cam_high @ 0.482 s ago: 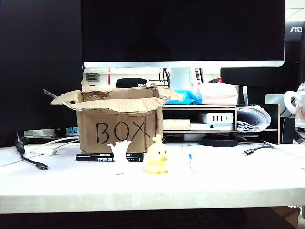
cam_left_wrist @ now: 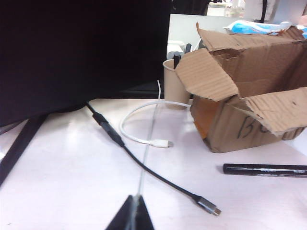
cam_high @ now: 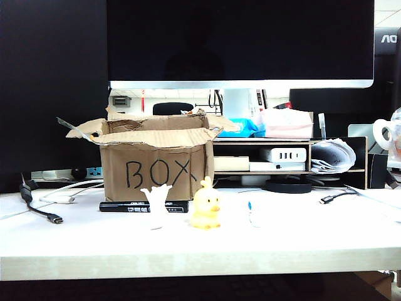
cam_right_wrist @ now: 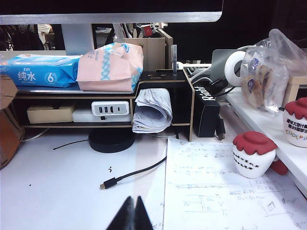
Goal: Put the doll that is least similar in color compared to the others into the paper box.
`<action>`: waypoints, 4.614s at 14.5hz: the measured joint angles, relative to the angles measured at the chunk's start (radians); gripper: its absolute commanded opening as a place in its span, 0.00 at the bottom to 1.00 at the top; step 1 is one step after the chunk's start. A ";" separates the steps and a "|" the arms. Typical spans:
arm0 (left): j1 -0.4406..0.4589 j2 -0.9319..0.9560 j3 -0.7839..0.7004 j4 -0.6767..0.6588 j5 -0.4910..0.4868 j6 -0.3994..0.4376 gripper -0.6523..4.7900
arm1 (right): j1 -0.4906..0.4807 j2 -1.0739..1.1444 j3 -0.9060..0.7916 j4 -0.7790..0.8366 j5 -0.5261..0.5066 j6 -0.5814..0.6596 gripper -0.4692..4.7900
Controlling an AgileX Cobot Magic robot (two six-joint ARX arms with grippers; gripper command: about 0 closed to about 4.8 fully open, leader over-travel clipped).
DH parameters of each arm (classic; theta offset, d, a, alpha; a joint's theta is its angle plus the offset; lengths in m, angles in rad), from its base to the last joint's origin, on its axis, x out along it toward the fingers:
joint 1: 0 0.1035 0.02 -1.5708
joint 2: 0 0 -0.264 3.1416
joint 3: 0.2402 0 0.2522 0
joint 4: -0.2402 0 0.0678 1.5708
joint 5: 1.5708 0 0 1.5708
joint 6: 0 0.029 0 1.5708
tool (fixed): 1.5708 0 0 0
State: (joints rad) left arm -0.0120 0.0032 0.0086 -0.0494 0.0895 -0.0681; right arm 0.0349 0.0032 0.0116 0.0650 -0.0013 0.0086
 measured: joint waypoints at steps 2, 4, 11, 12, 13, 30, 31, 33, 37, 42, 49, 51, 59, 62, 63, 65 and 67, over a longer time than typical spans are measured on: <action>-0.131 0.000 0.000 0.000 -0.005 0.000 0.11 | 0.000 0.000 0.000 0.000 0.000 0.000 0.09; -0.289 0.000 0.000 0.000 -0.003 0.000 0.11 | 0.000 0.000 0.000 0.000 0.000 0.000 0.09; -0.529 0.111 0.000 -0.002 0.002 0.000 0.11 | 0.000 0.000 0.000 0.000 0.000 0.000 0.09; -0.545 0.126 0.000 0.000 0.000 0.000 0.11 | 0.000 0.000 0.000 0.000 0.000 0.000 0.09; -0.596 0.163 0.000 -0.002 0.000 0.000 0.11 | 0.000 0.000 0.000 0.000 0.000 0.000 0.09; -0.611 0.224 0.000 -0.006 -0.002 0.000 0.11 | 0.000 0.000 0.000 0.070 -0.091 0.168 0.09; -0.611 0.224 0.000 -0.007 -0.002 0.000 0.11 | 0.000 0.000 0.000 0.076 -0.127 0.235 0.09; -0.611 0.224 0.000 -0.007 -0.002 0.000 0.11 | 0.000 0.000 0.000 0.077 -0.329 0.301 0.09; -0.611 0.224 0.000 -0.007 -0.001 0.000 0.11 | 0.045 0.000 0.032 0.082 -0.575 0.460 0.09; -0.611 0.223 0.000 -0.007 -0.002 0.000 0.11 | 0.240 0.214 0.227 -0.028 -0.465 0.335 0.09; -0.610 0.222 0.000 -0.007 -0.002 0.000 0.11 | 0.501 1.180 0.829 -0.501 -0.442 0.001 0.11; -0.610 0.221 0.000 -0.007 -0.003 0.000 0.11 | 0.575 1.399 1.044 -0.680 -0.328 -0.119 0.47; -0.610 0.222 0.000 -0.007 0.000 0.000 0.11 | 0.669 1.730 1.382 -0.896 -0.148 -0.224 1.00; -0.610 0.222 0.000 -0.007 -0.001 0.000 0.11 | 0.668 1.768 1.382 -0.860 -0.145 -0.253 1.00; -0.610 0.222 0.000 -0.007 -0.001 0.000 0.11 | 0.669 1.790 1.382 -0.855 -0.128 -0.254 1.00; -0.610 0.222 0.000 -0.007 -0.001 0.000 0.11 | 0.669 1.823 1.382 -0.839 -0.126 -0.262 1.00; -0.610 0.222 0.000 -0.007 -0.001 0.000 0.11 | 0.669 1.852 1.381 -0.840 -0.126 -0.266 1.00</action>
State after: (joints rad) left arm -0.6220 0.2249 0.0086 -0.0563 0.0887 -0.0681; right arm 0.7040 1.8553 1.3930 -0.7746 -0.1276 -0.2569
